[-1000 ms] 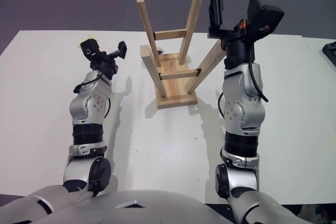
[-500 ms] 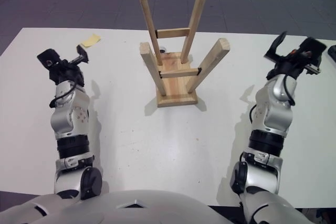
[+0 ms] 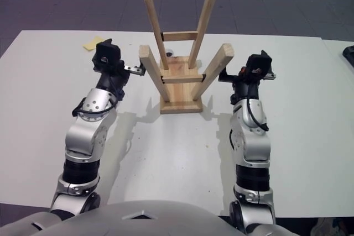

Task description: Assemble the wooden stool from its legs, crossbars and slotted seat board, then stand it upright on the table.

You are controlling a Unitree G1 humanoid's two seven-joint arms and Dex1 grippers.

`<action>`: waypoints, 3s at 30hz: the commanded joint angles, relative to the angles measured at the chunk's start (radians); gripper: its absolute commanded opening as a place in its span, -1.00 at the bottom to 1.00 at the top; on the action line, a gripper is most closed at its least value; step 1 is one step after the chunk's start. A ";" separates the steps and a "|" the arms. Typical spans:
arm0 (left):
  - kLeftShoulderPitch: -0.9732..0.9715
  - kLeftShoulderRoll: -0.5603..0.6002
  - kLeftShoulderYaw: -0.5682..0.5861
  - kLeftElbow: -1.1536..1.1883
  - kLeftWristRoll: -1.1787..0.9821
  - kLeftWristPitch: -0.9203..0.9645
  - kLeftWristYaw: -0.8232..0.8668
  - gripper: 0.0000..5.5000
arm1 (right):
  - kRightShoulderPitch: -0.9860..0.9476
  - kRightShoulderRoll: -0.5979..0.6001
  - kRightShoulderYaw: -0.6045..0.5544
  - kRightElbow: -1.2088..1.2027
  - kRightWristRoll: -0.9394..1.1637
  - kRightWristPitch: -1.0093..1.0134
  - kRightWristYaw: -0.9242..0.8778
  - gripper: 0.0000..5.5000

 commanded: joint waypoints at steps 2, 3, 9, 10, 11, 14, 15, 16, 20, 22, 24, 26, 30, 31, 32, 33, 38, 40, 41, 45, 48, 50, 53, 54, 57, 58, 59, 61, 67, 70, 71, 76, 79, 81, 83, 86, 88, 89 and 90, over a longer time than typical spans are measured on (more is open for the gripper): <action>-0.029 -0.050 -0.030 0.096 0.007 0.054 -0.012 0.96 | 0.022 0.045 0.034 0.016 -0.051 0.045 -0.027 0.95; -0.031 -0.073 0.002 0.108 -0.003 0.067 0.013 0.96 | 0.016 0.049 0.014 0.037 -0.070 0.055 -0.056 0.95; -0.001 -0.108 0.344 0.066 0.021 0.025 0.278 0.96 | 0.014 0.028 -0.264 0.116 -0.136 0.089 -0.291 0.95; 0.003 -0.086 0.328 0.052 0.026 0.013 0.250 0.96 | 0.012 0.021 -0.259 0.110 -0.129 0.080 -0.263 0.95; 0.003 -0.070 0.294 0.044 0.025 0.002 0.209 0.96 | 0.008 0.018 -0.245 0.104 -0.120 0.071 -0.231 0.95; -0.010 -0.021 -0.035 -0.004 -0.001 -0.055 -0.079 0.96 | 0.009 0.025 0.021 -0.031 -0.040 0.015 0.046 0.95; -0.009 -0.007 -0.130 -0.001 0.012 -0.074 -0.146 0.96 | 0.021 0.020 0.113 -0.078 -0.032 0.009 0.120 0.95; -0.009 -0.005 -0.181 0.022 0.019 -0.060 -0.182 0.96 | 0.031 0.026 0.164 -0.103 -0.020 0.020 0.159 0.95; -0.027 0.010 -0.184 0.117 0.071 -0.052 -0.184 0.96 | 0.045 0.031 0.159 -0.044 -0.068 0.051 0.139 0.95; -0.030 0.001 -0.164 0.146 0.075 -0.047 -0.174 0.96 | 0.037 0.027 0.137 -0.008 -0.095 0.058 0.113 0.95; -0.031 -0.039 -0.114 0.174 0.064 -0.027 -0.130 0.96 | 0.022 0.030 0.118 0.023 -0.116 0.053 0.091 0.95; -0.037 -0.076 -0.049 0.199 0.053 -0.012 -0.075 0.96 | 0.009 0.041 0.103 0.052 -0.135 0.047 0.068 0.95; -0.062 -0.137 0.147 0.228 0.025 -0.029 0.079 0.96 | -0.025 0.033 0.048 0.039 -0.146 0.047 0.050 0.95; -0.074 -0.160 0.231 0.238 -0.008 -0.040 0.139 0.96 | -0.040 0.025 0.013 0.007 -0.111 0.059 0.064 0.95; -0.086 -0.183 0.310 0.252 -0.046 -0.045 0.193 0.96 | -0.056 0.024 -0.028 -0.029 -0.059 0.078 0.078 0.95; -0.099 -0.205 0.385 0.270 -0.089 -0.043 0.242 0.96 | -0.075 0.037 -0.083 -0.066 0.026 0.111 0.083 0.95; -0.122 -0.277 0.619 0.345 -0.255 -0.043 0.409 0.96 | -0.146 0.041 -0.292 -0.243 0.529 0.220 0.128 0.95; -0.111 -0.272 0.614 0.343 -0.260 -0.051 0.420 0.96 | -0.142 0.012 -0.291 -0.323 0.696 0.263 0.162 0.95; -0.107 -0.272 0.609 0.340 -0.262 -0.053 0.424 0.96 | -0.132 -0.004 -0.290 -0.349 0.746 0.280 0.167 0.95; -0.095 -0.270 0.579 0.331 -0.256 -0.070 0.431 0.96 | -0.078 -0.058 -0.266 -0.395 0.860 0.338 0.148 0.95; -0.091 -0.272 0.557 0.330 -0.253 -0.078 0.432 0.96 | -0.051 -0.067 -0.193 -0.395 0.831 0.364 0.121 0.95; -0.086 -0.273 0.544 0.326 -0.251 -0.080 0.434 0.96 | -0.028 -0.074 -0.153 -0.390 0.780 0.370 0.104 0.95; -0.080 -0.268 0.533 0.321 -0.250 -0.082 0.435 0.96 | 0.011 -0.089 -0.116 -0.389 0.731 0.368 0.105 0.95; -0.078 -0.266 0.531 0.321 -0.251 -0.083 0.436 0.96 | 0.022 -0.091 -0.111 -0.387 0.722 0.365 0.107 0.95; -0.073 -0.265 0.527 0.319 -0.252 -0.084 0.440 0.96 | 0.044 -0.092 -0.106 -0.383 0.708 0.354 0.110 0.78; -0.071 -0.264 0.526 0.318 -0.252 -0.086 0.442 0.96 | 0.047 -0.090 -0.107 -0.381 0.709 0.352 0.110 0.74; -0.070 -0.264 0.526 0.318 -0.253 -0.087 0.444 0.96 | 0.048 -0.088 -0.108 -0.379 0.711 0.351 0.109 0.66; -0.071 -0.265 0.524 0.320 -0.254 -0.091 0.447 0.96 | 0.049 -0.078 -0.114 -0.371 0.720 0.352 0.098 0.57; -0.071 -0.267 0.517 0.318 -0.256 -0.093 0.451 0.96 | 0.056 -0.056 -0.135 -0.335 0.724 0.354 0.052 0.27; -0.070 -0.265 0.515 0.318 -0.256 -0.092 0.452 0.96 | 0.052 -0.049 -0.142 -0.313 0.717 0.356 0.028 0.08; -0.070 -0.264 0.515 0.319 -0.256 -0.093 0.452 0.96 | 0.050 -0.044 -0.147 -0.302 0.722 0.358 0.015 0.00; -0.080 -0.261 0.513 0.316 -0.258 -0.093 0.453 0.96 | 0.043 0.014 -0.218 -0.222 0.820 0.366 -0.081 -0.27; -0.083 -0.261 0.510 0.312 -0.259 -0.090 0.454 0.96 | 0.029 0.059 -0.281 -0.153 0.947 0.363 -0.176 -0.39; -0.085 -0.260 0.508 0.309 -0.260 -0.088 0.453 0.96 | 0.021 0.083 -0.318 -0.107 1.030 0.357 -0.235 -0.43; -0.088 -0.257 0.507 0.310 -0.261 -0.086 0.452 0.96 | 0.013 0.105 -0.346 -0.071 1.104 0.342 -0.290 -0.50; -0.090 -0.256 0.504 0.310 -0.261 -0.086 0.452 0.96 | 0.001 0.128 -0.363 -0.014 1.193 0.333 -0.348 -0.59; -0.092 -0.258 0.500 0.312 -0.261 -0.086 0.452 0.96 | -0.002 0.144 -0.374 0.049 1.245 0.331 -0.404 -0.61; -0.095 -0.258 0.498 0.314 -0.262 -0.085 0.451 0.96 | 0.000 0.152 -0.382 0.088 1.267 0.328 -0.440 -0.62; -0.097 -0.257 0.497 0.314 -0.262 -0.084 0.451 0.96 | 0.005 0.158 -0.389 0.128 1.283 0.325 -0.480 -0.62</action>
